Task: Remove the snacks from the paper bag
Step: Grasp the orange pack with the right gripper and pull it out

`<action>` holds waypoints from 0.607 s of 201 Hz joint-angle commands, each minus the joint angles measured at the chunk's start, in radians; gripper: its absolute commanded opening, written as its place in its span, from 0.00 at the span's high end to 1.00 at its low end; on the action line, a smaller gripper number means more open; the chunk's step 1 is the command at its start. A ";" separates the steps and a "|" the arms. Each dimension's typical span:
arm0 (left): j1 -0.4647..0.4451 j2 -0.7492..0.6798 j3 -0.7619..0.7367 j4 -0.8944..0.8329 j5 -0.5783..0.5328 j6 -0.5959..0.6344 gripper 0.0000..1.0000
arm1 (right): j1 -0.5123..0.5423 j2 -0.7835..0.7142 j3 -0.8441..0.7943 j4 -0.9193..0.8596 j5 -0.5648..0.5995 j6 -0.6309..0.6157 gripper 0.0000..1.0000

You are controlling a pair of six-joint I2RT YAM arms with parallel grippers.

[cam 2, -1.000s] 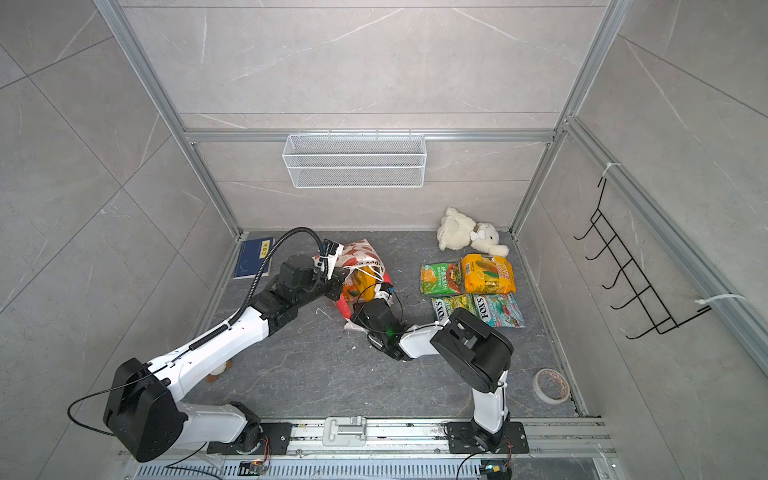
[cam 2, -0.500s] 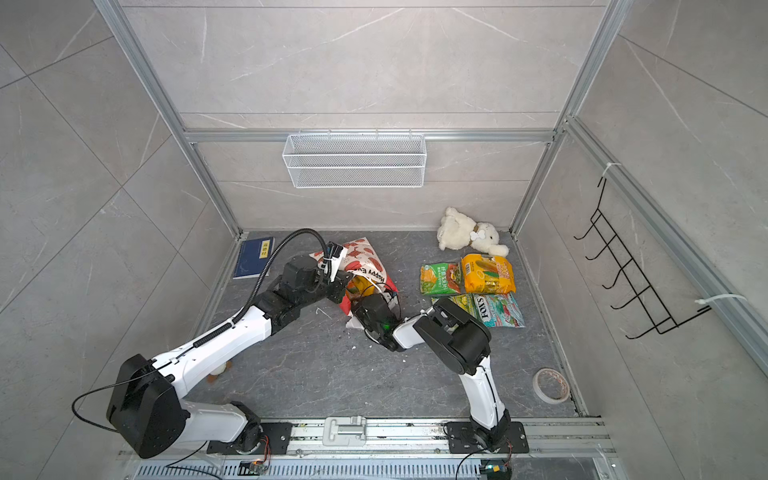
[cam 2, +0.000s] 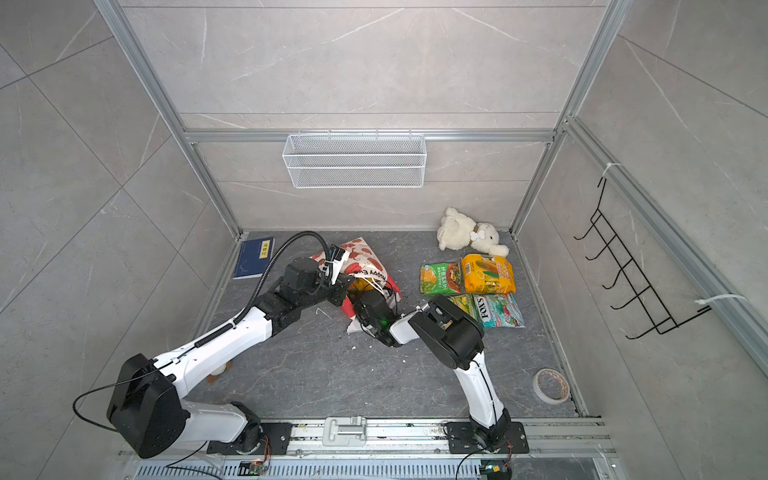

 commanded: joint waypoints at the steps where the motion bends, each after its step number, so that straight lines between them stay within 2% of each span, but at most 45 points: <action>1: -0.029 -0.013 0.016 0.070 0.091 0.029 1.00 | -0.002 0.047 0.061 -0.084 0.000 0.008 0.50; 20: -0.044 -0.006 0.021 0.074 0.116 0.041 1.00 | 0.001 0.077 0.119 -0.147 0.001 -0.004 0.50; 33: -0.051 -0.003 0.021 0.082 0.122 0.046 1.00 | 0.005 0.106 0.142 -0.145 -0.001 0.017 0.54; 58: -0.054 -0.008 0.002 0.092 0.050 0.036 1.00 | 0.005 0.124 0.156 -0.135 0.003 0.016 0.87; 74: -0.053 -0.019 -0.019 0.096 -0.026 0.037 1.00 | 0.006 0.093 0.140 -0.149 0.008 -0.004 0.96; 88: -0.053 -0.026 -0.039 0.098 -0.104 0.037 1.00 | 0.006 0.059 0.112 -0.145 0.017 -0.017 0.97; 122: -0.051 -0.040 -0.072 0.100 -0.215 0.053 1.00 | 0.004 -0.020 0.044 -0.129 0.001 -0.050 1.00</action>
